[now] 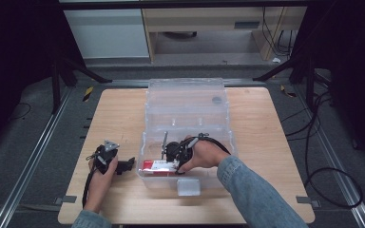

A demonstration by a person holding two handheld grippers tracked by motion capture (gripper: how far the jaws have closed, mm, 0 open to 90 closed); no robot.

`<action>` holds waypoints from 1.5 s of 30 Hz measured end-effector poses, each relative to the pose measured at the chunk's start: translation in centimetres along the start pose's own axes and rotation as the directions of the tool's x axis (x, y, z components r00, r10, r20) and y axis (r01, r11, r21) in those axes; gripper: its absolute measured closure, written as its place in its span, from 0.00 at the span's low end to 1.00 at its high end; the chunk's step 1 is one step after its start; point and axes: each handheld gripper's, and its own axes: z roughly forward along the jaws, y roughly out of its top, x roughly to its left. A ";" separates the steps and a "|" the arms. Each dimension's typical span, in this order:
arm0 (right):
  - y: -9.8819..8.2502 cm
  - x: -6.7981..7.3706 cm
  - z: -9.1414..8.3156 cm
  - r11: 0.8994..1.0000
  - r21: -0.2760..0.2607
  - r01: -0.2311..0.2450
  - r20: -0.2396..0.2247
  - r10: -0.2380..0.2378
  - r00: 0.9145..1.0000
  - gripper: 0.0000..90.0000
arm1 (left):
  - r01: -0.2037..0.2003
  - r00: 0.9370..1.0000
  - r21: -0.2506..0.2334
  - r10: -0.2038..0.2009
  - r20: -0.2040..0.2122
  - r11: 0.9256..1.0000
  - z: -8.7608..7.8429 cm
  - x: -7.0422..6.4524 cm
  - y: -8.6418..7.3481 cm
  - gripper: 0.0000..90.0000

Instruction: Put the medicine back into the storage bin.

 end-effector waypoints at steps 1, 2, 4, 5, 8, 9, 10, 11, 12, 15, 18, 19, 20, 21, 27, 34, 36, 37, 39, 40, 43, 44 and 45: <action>0.0 0.0 0.2 1.000 -0.002 0.000 -0.002 0.000 1.000 0.57 | 0.000 1.000 0.000 0.000 0.000 1.000 0.0 0.0 0.0 0.00; -0.1 -0.1 0.3 1.000 -0.005 -0.004 -0.007 0.004 1.000 0.57 | 0.000 1.000 -0.001 0.000 0.000 1.000 0.0 0.0 0.0 0.00; -0.2 -0.1 0.4 1.000 -0.007 -0.008 -0.011 0.008 1.000 0.57 | -0.001 1.000 -0.001 0.001 0.000 1.000 0.0 0.0 0.0 0.00; -0.3 -0.1 0.6 1.000 -0.012 -0.014 -0.014 0.013 1.000 0.57 | 0.000 1.000 -0.001 0.000 0.000 1.000 0.0 0.0 0.0 0.00; -0.3 0.0 1.0 1.000 0.003 -0.005 -0.017 0.005 1.000 0.57 | 0.003 1.000 -0.001 -0.003 0.001 1.000 0.0 0.0 0.0 0.00; -0.3 0.0 1.0 1.000 0.003 -0.005 -0.017 0.005 1.000 0.57 | 0.003 1.000 -0.001 -0.003 0.001 1.000 0.0 0.0 0.0 0.00; -0.2 0.0 1.2 1.000 0.002 -0.010 -0.020 0.010 1.000 0.57 | 0.003 1.000 -0.001 -0.003 0.001 1.000 0.0 0.0 0.0 0.00; -0.2 0.0 1.3 1.000 0.006 -0.010 -0.021 0.010 1.000 0.57 | 0.003 1.000 -0.001 -0.003 0.001 1.000 0.0 0.0 0.0 0.00; -0.2 -0.1 1.3 1.000 0.012 -0.007 -0.021 0.007 1.000 0.57 | 0.001 1.000 0.001 -0.001 0.002 1.000 0.0 0.0 0.0 0.00; -0.3 -0.1 1.5 1.000 0.009 -0.011 -0.027 0.011 1.000 0.57 | 0.003 1.000 -0.001 -0.003 0.001 1.000 0.0 0.0 0.0 0.00; -0.3 -0.1 1.7 1.000 0.011 -0.010 -0.028 0.010 1.000 0.57 | 0.002 1.000 -0.001 -0.002 0.001 1.000 0.0 0.0 0.0 0.00; -0.3 -0.2 1.7 1.000 0.010 -0.001 -0.027 0.001 1.000 0.57 | 0.002 1.000 -0.001 -0.002 0.001 1.000 0.0 0.0 0.0 0.00; -0.3 -0.2 1.7 1.000 0.010 -0.001 -0.027 0.001 1.000 0.57 | 0.003 1.000 -0.001 -0.003 0.001 1.000 0.0 0.0 0.0 0.00; -0.3 -0.2 1.7 1.000 0.011 -0.002 -0.027 0.002 1.000 0.57 | 0.000 1.000 0.001 0.000 0.001 1.000 0.0 0.0 0.0 0.00; -0.3 -0.2 1.8 1.000 0.012 -0.021 -0.025 0.021 0.999 0.56 | 0.000 1.000 0.001 0.000 0.002 1.000 0.0 0.0 0.0 0.00; -0.1 0.0 1.5 1.000 0.000 -0.029 -0.012 0.029 1.000 0.49 | -0.001 1.000 0.001 0.001 0.002 1.000 0.0 0.0 0.0 0.00; -0.1 0.1 1.4 1.000 0.001 -0.018 -0.003 0.018 1.000 0.49 | 0.000 1.000 0.001 0.000 0.002 1.000 0.0 0.0 0.0 0.00; -0.1 0.1 1.4 1.000 0.001 -0.018 -0.003 0.018 1.000 0.49 | 0.000 1.000 0.001 0.000 0.002 1.000 0.0 0.0 0.0 0.00; -0.1 0.2 0.9 0.999 -0.016 -0.028 0.015 0.029 0.999 0.50 | 0.003 1.000 -0.002 -0.003 0.002 1.000 0.0 0.0 0.0 0.00; -0.2 0.3 0.6 0.999 -0.021 -0.030 0.018 0.031 0.999 0.50 | 0.003 1.000 -0.002 -0.003 0.002 1.000 0.0 0.0 0.0 0.00; -0.2 0.4 0.2 0.999 -0.032 -0.029 0.028 0.030 0.999 0.50 | 0.002 1.000 -0.001 -0.002 0.002 1.000 0.0 0.0 0.0 0.00; -0.3 0.5 -0.3 0.998 -0.054 -0.032 0.036 0.034 0.999 0.49 | 0.003 1.000 -0.002 -0.003 0.002 1.000 0.0 0.0 0.0 0.00; -0.3 0.5 -0.3 0.998 -0.054 -0.032 0.036 0.034 0.999 0.49 | 0.003 1.000 -0.002 -0.003 0.002 1.000 0.0 0.0 0.0 0.00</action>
